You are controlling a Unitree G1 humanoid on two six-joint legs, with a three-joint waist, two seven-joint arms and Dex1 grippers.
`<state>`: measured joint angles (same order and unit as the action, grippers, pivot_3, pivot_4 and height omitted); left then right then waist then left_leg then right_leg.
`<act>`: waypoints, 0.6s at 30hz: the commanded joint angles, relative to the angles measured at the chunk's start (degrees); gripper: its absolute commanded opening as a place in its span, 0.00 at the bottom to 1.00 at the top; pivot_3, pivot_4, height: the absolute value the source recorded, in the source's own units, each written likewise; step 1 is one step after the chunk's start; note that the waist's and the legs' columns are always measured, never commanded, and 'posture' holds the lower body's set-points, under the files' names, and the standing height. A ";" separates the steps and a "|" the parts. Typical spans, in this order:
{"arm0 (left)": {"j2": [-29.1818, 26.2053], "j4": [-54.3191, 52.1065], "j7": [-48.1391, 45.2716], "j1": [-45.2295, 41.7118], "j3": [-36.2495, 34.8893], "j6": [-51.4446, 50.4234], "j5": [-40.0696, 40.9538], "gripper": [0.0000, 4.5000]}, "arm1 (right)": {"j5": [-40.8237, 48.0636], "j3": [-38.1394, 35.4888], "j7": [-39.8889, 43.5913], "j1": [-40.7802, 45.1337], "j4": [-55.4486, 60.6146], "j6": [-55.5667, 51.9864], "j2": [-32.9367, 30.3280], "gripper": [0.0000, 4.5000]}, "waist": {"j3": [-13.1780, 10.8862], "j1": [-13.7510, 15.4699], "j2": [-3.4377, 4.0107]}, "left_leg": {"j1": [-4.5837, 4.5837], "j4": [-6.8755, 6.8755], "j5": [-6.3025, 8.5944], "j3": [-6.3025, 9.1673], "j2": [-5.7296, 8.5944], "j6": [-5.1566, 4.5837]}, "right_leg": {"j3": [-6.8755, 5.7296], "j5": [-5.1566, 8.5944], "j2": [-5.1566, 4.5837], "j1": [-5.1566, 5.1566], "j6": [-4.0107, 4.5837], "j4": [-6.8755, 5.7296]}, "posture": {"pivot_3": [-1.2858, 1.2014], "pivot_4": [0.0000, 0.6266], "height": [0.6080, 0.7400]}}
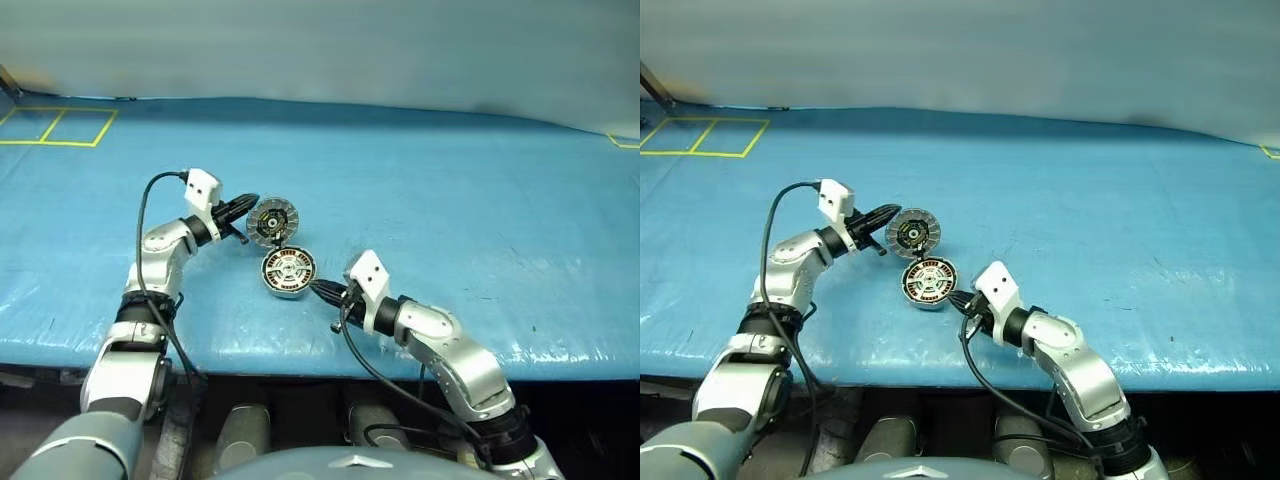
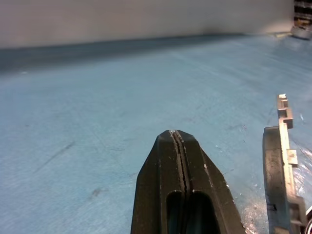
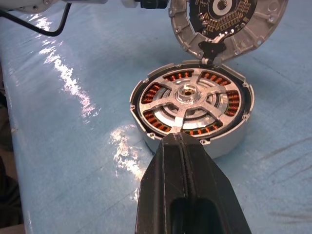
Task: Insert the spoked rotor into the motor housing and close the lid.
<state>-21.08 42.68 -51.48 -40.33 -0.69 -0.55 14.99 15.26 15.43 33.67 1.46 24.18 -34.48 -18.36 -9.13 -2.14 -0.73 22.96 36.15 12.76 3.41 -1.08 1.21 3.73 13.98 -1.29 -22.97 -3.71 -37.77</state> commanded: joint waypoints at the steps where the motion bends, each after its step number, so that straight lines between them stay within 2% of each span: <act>1: 1.36 3.19 -6.50 -4.50 3.36 3.64 -2.90 0.00 | 3.27 -1.80 1.37 -2.06 5.26 -1.06 -1.80 0.00 | -0.01 -0.01 -0.02 | 0.02 0.01 0.00 -0.01 0.01 -0.01 | 0.01 0.00 -0.01 -0.01 0.00 0.01 | 0.52 0.24 1.00; 4: 2.41 5.23 -11.29 -7.11 6.09 6.09 -5.15 0.00 | 5.28 -2.96 1.83 -3.25 7.59 -0.89 -2.64 0.00 | -0.02 -0.04 -0.03 | 0.05 0.01 0.01 0.00 0.02 -0.02 | 0.01 0.02 -0.01 -0.02 -0.03 0.02 | 0.52 0.24 1.00; 8: 3.23 5.72 -15.69 -8.30 8.48 8.63 -7.35 0.00 | 3.10 -1.95 0.99 -2.96 8.89 0.67 -4.38 0.00 | -0.02 -0.17 -0.04 | 0.04 0.04 0.01 -0.01 0.01 -0.02 | 0.03 0.07 0.00 -0.02 -0.11 0.00 | 0.52 0.24 1.00; 18: 2.18 2.49 -25.00 -5.82 15.76 15.01 -13.00 0.00 | 2.24 -5.00 -3.71 -6.56 10.04 1.83 -4.73 0.00 | -0.03 0.05 -0.05 | 0.06 0.04 0.02 -0.01 0.02 -0.03 | 0.03 0.06 -0.02 -0.02 -0.09 0.00 | 0.52 0.24 1.00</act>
<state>-18.38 47.51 -74.56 -46.43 13.78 12.62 2.93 17.36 11.89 30.58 -4.80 32.07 -33.89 -22.84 -9.16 -2.09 -0.77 23.03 36.19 12.78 3.40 -1.05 1.18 3.77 14.04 -1.32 -22.99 -3.80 -37.77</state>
